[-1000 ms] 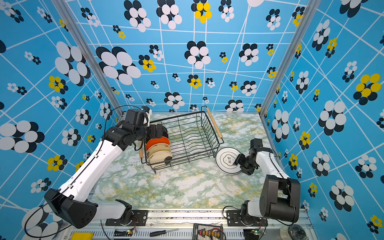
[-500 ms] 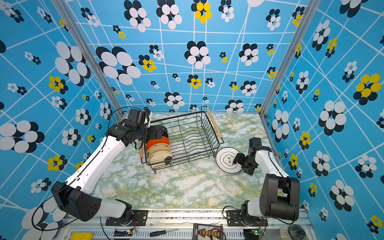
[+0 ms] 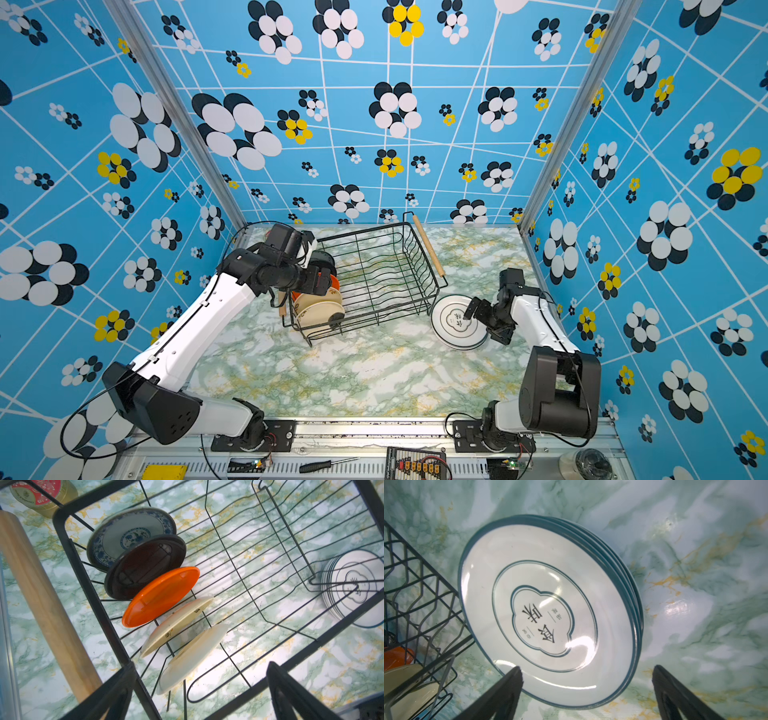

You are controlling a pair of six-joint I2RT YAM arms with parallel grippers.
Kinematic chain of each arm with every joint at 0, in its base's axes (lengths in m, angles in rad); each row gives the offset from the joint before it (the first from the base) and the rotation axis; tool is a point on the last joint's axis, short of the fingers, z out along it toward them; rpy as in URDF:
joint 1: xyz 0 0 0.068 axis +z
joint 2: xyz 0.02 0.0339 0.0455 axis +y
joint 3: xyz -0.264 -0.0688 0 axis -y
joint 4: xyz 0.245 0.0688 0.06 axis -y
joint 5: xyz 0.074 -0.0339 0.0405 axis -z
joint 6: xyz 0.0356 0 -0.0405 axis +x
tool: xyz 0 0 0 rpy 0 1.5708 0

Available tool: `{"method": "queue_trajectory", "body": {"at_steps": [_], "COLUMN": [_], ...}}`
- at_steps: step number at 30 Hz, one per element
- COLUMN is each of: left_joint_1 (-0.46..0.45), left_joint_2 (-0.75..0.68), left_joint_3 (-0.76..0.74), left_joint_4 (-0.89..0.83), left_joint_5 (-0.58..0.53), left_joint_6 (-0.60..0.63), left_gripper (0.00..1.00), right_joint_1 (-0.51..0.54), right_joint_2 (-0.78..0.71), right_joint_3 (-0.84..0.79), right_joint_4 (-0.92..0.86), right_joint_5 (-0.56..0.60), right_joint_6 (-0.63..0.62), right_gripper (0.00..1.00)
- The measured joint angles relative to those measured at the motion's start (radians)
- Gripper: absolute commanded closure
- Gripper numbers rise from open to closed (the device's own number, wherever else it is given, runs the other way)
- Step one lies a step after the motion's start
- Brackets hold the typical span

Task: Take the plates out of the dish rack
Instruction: 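Reach the left gripper down to the cream plate nearest the robot in the rack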

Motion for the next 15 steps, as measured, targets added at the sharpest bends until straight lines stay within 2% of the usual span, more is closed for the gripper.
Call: {"method": "queue_trajectory", "body": {"at_steps": [7, 15], "left_joint_1": [-0.087, -0.111], "left_joint_2": [0.035, 0.12], "left_joint_3": [0.019, 0.019], "left_joint_4": [-0.123, -0.171], "left_joint_5": [-0.05, -0.095], "left_joint_6": [0.038, 0.13], "left_gripper": [0.0, 0.09], "right_joint_1": [0.0, 0.0], "right_joint_2": [0.0, 0.0], "right_joint_3": [0.038, 0.049], "right_joint_4": [0.0, 0.008], "right_joint_5": [-0.019, -0.057], "right_joint_6": [-0.02, -0.026], "right_gripper": [0.01, 0.01]}}
